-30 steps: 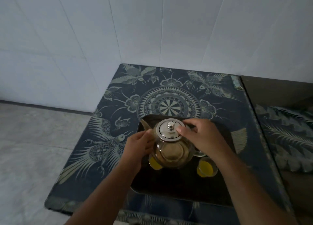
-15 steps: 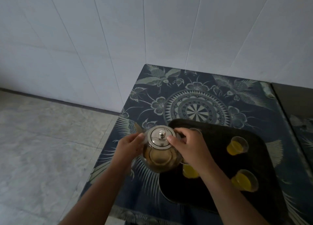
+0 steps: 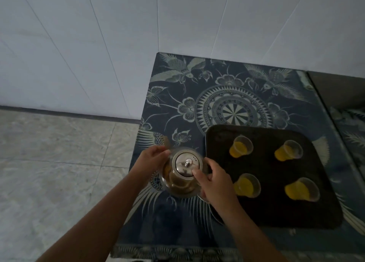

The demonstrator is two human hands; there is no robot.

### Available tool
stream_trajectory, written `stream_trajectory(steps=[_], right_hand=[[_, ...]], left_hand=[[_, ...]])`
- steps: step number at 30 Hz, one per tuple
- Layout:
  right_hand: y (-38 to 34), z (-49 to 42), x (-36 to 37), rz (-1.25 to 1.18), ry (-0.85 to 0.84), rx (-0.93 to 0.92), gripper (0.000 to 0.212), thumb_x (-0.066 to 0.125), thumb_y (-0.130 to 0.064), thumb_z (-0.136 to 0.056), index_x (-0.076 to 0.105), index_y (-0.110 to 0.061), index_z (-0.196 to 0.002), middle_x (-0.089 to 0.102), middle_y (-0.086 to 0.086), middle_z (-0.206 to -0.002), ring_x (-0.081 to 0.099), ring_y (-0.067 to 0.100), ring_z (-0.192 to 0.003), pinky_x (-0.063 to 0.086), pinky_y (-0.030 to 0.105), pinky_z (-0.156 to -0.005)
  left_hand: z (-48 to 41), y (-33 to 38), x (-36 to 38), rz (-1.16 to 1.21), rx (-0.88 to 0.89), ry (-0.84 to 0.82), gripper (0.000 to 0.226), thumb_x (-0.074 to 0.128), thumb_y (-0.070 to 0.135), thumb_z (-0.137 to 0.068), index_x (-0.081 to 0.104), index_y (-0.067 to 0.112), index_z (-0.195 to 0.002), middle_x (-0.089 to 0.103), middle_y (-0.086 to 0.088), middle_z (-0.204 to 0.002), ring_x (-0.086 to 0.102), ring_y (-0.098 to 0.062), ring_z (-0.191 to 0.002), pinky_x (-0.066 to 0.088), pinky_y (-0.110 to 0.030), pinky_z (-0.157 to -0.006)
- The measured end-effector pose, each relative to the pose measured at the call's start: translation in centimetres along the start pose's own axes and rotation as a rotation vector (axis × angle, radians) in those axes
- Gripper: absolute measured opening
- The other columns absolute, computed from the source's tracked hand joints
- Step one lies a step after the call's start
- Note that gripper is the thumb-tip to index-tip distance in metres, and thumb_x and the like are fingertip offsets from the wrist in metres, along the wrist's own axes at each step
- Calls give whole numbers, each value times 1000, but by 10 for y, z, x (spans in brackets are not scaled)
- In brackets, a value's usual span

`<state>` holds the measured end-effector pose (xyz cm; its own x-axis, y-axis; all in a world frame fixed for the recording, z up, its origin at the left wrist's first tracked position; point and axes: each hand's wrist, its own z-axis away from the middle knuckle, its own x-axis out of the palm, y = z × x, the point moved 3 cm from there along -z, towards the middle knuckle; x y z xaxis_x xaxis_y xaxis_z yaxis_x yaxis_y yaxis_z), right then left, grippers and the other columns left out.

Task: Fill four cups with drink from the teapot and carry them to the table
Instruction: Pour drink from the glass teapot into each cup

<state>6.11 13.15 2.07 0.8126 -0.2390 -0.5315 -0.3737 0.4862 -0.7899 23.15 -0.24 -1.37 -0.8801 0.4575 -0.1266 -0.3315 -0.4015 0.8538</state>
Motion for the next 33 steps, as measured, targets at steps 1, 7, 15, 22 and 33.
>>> stream_trajectory(steps=[1,7,15,22,33], right_hand=[[2,1,6,-28,2,31,68,60,-57,-89,44,-24,-147,74,3,-105,73,20,-92,61,36,-77],[6,12,38,-137,48,90,59,65,-44,-91,46,-22,-142,73,-1,-79,72,17,-61,61,36,-57],[6,23,71,-215,55,86,52,67,-36,-91,45,-24,-137,74,-5,-76,70,17,-53,54,26,-44],[-1,18,80,-157,66,37,52,67,-35,-92,45,-21,-137,71,-3,-76,69,14,-56,53,23,-49],[-5,11,70,56,59,23,61,67,-51,-86,45,-22,-135,70,-9,-110,66,3,-97,56,27,-82]], left_hand=[[-4,-1,-3,-17,1,-17,27,64,19,-101,68,7,-124,75,-14,-113,71,-31,-108,52,-54,-107],[-21,-7,-18,-102,-1,-95,24,63,19,-101,69,11,-122,74,-13,-111,71,-30,-104,55,-52,-101],[-32,-12,-36,-92,30,-184,21,62,15,-101,73,10,-118,77,-13,-104,73,-27,-94,56,-42,-86],[-37,-28,-49,-56,32,-176,20,60,13,-103,75,16,-115,78,-15,-109,72,-39,-107,55,-54,-100],[-39,-27,-47,-28,10,-174,21,56,11,-104,74,15,-114,77,-21,-111,71,-44,-110,55,-55,-100]])
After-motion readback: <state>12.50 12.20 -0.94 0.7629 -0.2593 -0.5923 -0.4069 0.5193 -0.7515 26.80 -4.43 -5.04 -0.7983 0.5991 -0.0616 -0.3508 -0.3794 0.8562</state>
